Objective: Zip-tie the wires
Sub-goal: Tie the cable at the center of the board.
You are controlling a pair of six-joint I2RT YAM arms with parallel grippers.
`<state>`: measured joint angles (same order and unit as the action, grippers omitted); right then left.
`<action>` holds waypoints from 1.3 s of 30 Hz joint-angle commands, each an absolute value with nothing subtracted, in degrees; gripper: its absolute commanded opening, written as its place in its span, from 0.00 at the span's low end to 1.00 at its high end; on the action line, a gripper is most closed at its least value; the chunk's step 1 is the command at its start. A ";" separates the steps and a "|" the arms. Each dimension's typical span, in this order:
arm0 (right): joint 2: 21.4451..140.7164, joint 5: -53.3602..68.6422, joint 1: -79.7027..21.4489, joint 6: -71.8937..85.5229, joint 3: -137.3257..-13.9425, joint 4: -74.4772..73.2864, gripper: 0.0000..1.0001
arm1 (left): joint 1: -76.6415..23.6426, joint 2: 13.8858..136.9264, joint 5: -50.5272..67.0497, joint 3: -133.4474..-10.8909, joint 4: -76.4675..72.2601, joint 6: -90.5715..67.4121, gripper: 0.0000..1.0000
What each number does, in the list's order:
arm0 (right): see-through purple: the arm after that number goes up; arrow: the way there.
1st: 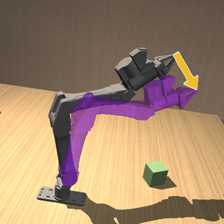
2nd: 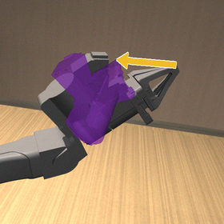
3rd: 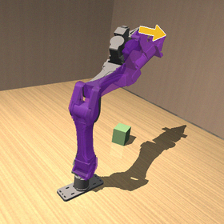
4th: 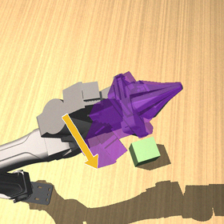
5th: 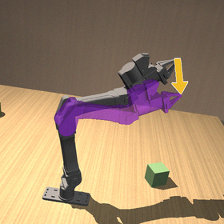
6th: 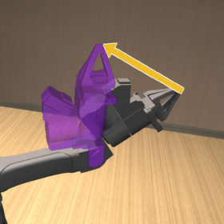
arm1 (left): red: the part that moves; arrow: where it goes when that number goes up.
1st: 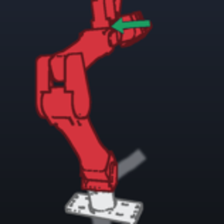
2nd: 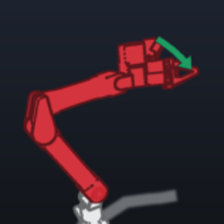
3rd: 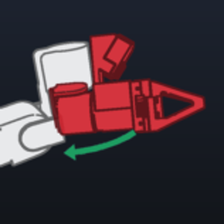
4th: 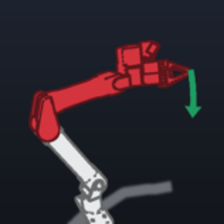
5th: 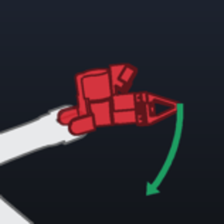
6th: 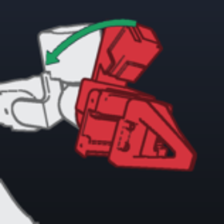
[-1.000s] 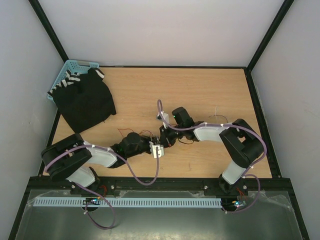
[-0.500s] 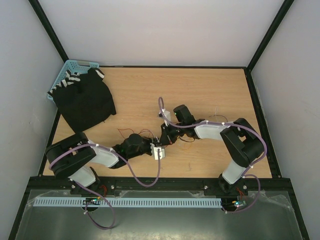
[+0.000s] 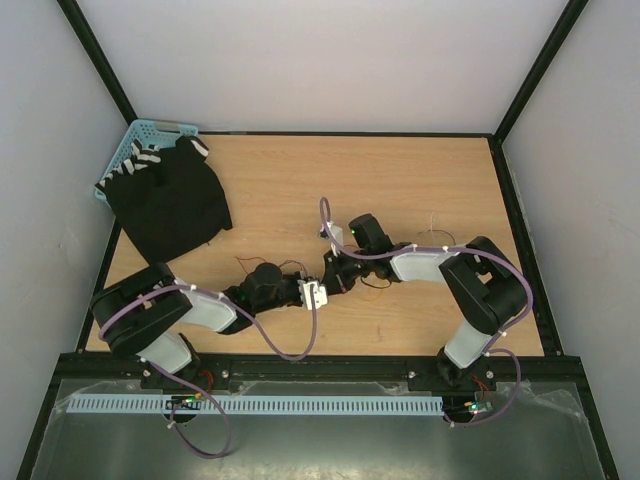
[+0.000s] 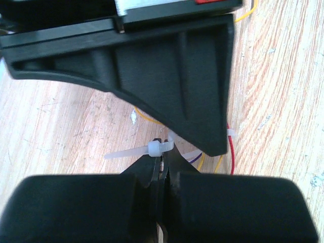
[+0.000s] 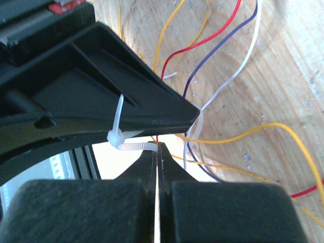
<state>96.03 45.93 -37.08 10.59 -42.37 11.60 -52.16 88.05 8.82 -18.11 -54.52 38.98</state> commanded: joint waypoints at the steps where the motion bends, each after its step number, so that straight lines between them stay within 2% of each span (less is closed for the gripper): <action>1: 94.25 50.33 -37.18 12.18 -41.09 16.25 0.00 | -51.22 87.61 11.98 -19.12 -52.53 35.09 0.00; 8: 92.79 51.33 -37.18 12.64 -41.06 16.59 0.07 | -50.89 88.68 12.75 -19.59 -52.54 34.36 0.00; 12: 92.85 51.49 -37.12 12.61 -41.06 16.38 0.02 | -50.89 89.12 12.79 -19.83 -52.49 34.56 0.00; 25: 96.28 50.69 -37.18 12.58 -41.52 14.41 0.01 | -50.91 87.42 11.60 -18.38 -56.47 37.26 0.00; 39: 94.88 50.79 -37.12 16.27 -41.77 13.35 0.01 | -50.88 83.32 11.90 -16.57 -56.69 40.93 0.00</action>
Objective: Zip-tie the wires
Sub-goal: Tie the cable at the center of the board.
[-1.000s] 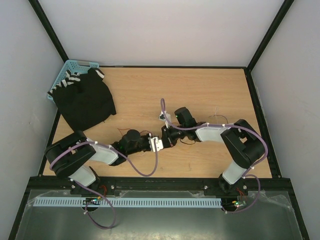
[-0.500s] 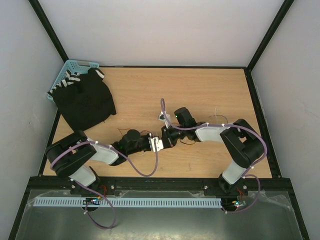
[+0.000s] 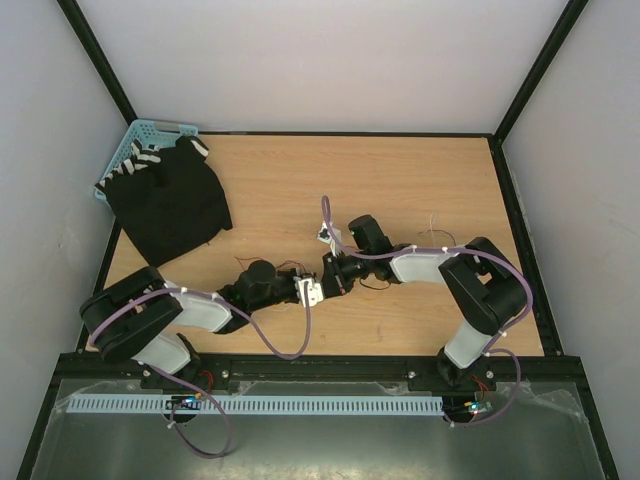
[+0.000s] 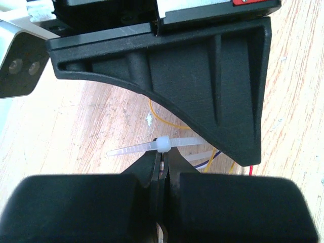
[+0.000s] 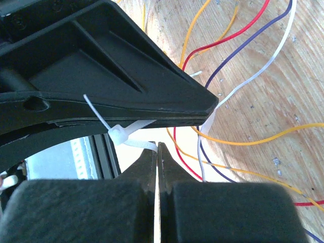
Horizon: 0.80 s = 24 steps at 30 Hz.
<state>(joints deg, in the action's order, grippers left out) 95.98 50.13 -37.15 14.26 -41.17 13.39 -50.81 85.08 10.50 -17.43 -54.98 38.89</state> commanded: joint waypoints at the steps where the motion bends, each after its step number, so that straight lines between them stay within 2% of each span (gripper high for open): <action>1: 94.84 51.03 -37.17 16.46 -42.05 13.28 0.01 | -50.89 83.30 12.09 -16.52 -56.69 41.23 0.00; 9: 93.48 51.48 -37.17 17.49 -42.23 12.74 0.03 | -51.74 84.90 11.14 -16.81 -56.69 42.97 0.00; 17: 92.12 51.19 -37.11 16.91 -41.56 11.91 0.23 | -51.94 85.98 10.45 -17.45 -56.69 41.05 0.00; 24: 92.08 51.00 -37.18 15.54 -41.63 10.56 0.31 | -51.44 86.99 11.34 -17.86 -56.69 39.60 0.00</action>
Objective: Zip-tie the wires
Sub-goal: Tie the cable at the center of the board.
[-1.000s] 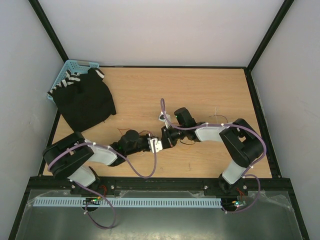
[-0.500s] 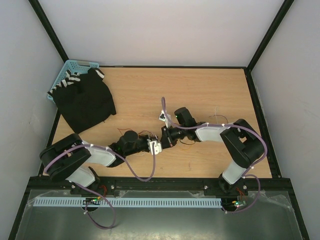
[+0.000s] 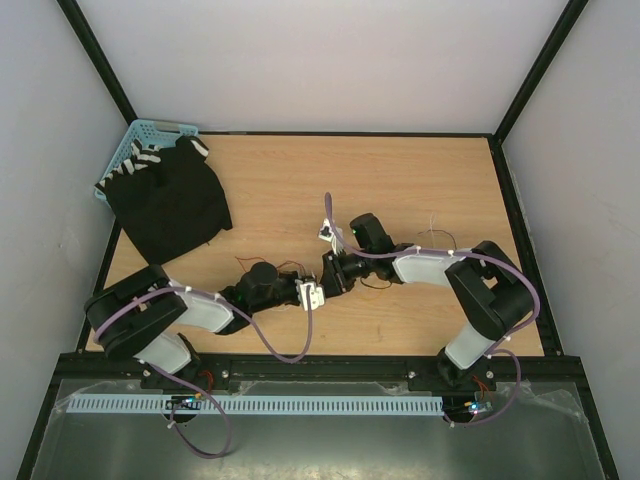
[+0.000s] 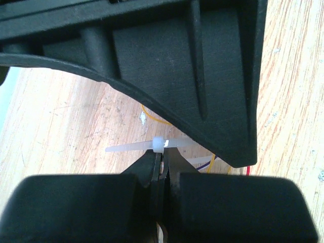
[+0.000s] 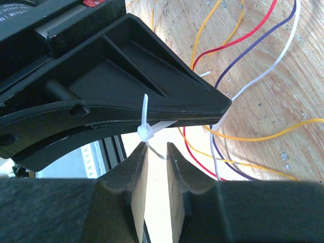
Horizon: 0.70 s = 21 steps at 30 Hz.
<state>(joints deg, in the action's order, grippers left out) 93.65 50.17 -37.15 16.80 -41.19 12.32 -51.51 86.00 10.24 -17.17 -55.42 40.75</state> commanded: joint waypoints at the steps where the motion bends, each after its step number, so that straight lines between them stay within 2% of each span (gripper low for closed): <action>1: 91.92 50.75 -37.18 15.18 -41.66 10.10 0.32 | -51.30 87.16 11.48 -17.91 -56.69 39.31 0.00; 10: 89.15 47.55 -37.18 13.10 -41.91 6.57 0.49 | -50.11 88.36 13.35 -18.30 -56.69 37.82 0.00; 15: 86.44 43.23 -37.18 13.75 -43.05 5.48 0.54 | -49.71 88.91 14.17 -18.43 -56.69 37.20 0.00; 21: 84.59 38.29 -37.18 16.41 -46.51 5.01 0.54 | -49.25 89.17 15.21 -18.69 -56.69 36.36 0.00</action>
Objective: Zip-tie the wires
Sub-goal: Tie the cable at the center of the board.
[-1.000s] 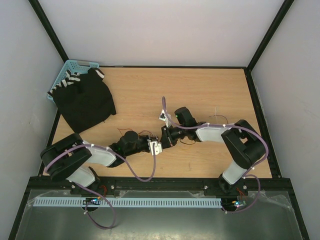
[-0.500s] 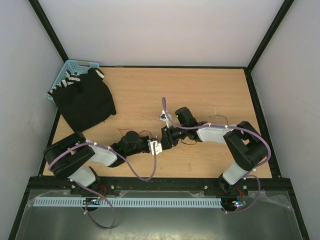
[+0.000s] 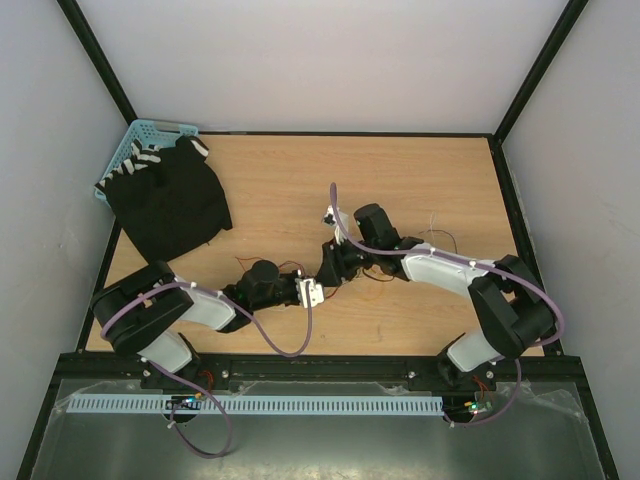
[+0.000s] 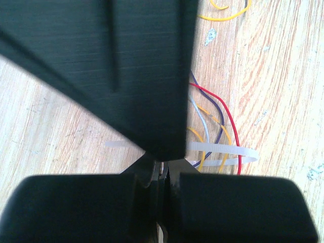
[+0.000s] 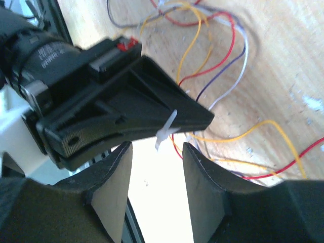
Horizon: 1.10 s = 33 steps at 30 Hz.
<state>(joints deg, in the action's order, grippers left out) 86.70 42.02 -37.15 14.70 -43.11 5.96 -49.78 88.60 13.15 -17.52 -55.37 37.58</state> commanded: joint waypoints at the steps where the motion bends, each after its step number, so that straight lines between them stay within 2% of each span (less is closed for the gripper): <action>1: 84.70 37.70 -37.18 16.82 -46.91 5.06 0.54 | -49.23 89.13 15.47 -18.74 -56.69 36.24 0.00; 3: 85.00 37.42 -37.18 17.85 -47.35 5.53 0.53 | -49.22 89.11 15.62 -18.77 -56.69 36.17 0.00; 7: 85.99 38.05 -37.18 20.11 -47.27 7.99 0.45 | -49.14 88.88 15.74 -18.65 -56.78 36.19 0.00; 33: 87.85 36.68 -37.18 21.34 -44.37 10.72 0.36 | -49.07 87.66 14.97 -18.06 -57.12 36.22 0.00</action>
<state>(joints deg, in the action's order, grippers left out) 87.24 36.93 -37.15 20.82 -45.15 9.30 -49.43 88.58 14.52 -17.74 -55.42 36.77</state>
